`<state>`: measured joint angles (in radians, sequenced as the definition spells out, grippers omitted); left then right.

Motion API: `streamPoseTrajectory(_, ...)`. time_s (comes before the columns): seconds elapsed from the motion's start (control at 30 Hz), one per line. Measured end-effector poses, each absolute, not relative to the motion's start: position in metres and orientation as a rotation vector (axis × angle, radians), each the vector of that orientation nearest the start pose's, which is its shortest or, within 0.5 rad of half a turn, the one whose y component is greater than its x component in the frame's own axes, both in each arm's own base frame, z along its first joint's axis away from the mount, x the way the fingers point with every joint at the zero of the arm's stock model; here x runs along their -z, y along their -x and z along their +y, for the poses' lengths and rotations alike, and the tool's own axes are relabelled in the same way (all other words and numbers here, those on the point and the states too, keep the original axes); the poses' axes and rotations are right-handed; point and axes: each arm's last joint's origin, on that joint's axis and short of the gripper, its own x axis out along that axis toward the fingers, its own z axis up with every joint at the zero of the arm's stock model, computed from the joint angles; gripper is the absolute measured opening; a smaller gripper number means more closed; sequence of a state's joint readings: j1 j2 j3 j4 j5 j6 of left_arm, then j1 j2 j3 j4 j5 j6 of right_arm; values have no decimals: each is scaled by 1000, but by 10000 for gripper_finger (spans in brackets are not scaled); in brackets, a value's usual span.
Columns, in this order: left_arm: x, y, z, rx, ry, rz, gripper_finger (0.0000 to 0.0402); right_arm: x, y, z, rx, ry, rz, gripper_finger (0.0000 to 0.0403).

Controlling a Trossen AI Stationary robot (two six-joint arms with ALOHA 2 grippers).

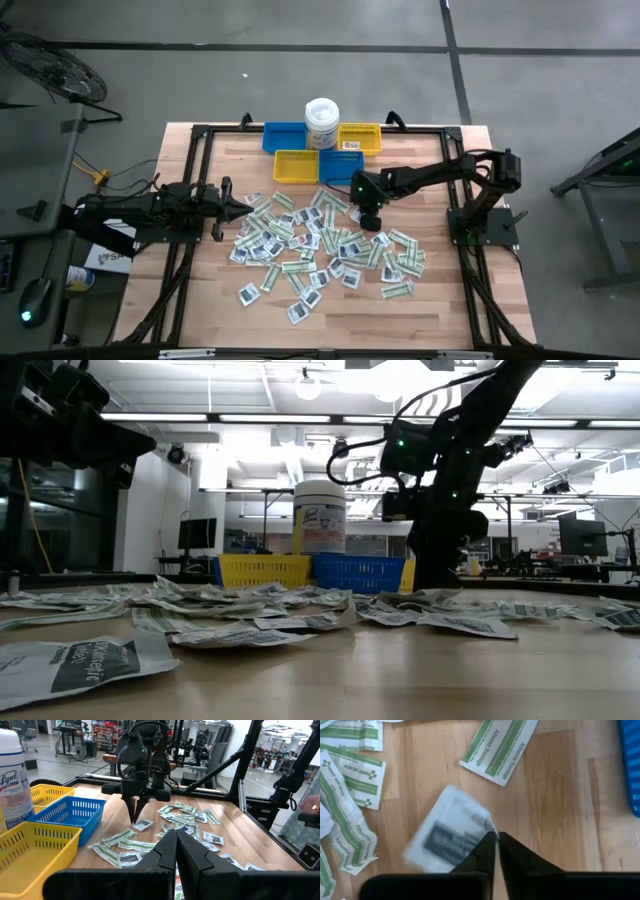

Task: Pick & Place First Aid Supplies
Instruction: Put the black towelette pack into the right blue bin

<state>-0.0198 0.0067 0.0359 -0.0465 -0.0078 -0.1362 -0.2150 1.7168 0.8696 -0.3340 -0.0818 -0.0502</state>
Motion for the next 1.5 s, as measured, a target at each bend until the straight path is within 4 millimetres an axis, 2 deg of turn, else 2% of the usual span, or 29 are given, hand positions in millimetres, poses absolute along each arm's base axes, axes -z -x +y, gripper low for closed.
streamPoseTrajectory(0.3, -171, -96, -2, 11, 136, 18, 7, -138, -295, -61, 145, -235, 1146, 1)
streamPoseTrajectory(0.57, -171, -96, -2, 11, 136, 18, 7, -173, -286, -59, 238, -401, 1036, 0)
streamPoseTrajectory(0.87, -171, -96, -2, 11, 136, 18, 7, -208, -265, -60, 370, -528, 942, 0)
streamPoseTrajectory(1.03, -171, -96, -2, 11, 136, 18, 7, -218, -257, -72, 416, -569, 883, 0)
streamPoseTrajectory(1.17, -171, -96, -2, 11, 136, 18, 7, -219, -253, -85, 446, -594, 866, 0)
streamPoseTrajectory(1.33, -171, -96, -2, 11, 136, 18, 7, -224, -253, -103, 411, -565, 792, 0)
streamPoseTrajectory(1.5, -171, -96, -2, 11, 136, 18, 7, -228, -249, -122, 456, -548, 713, 0)
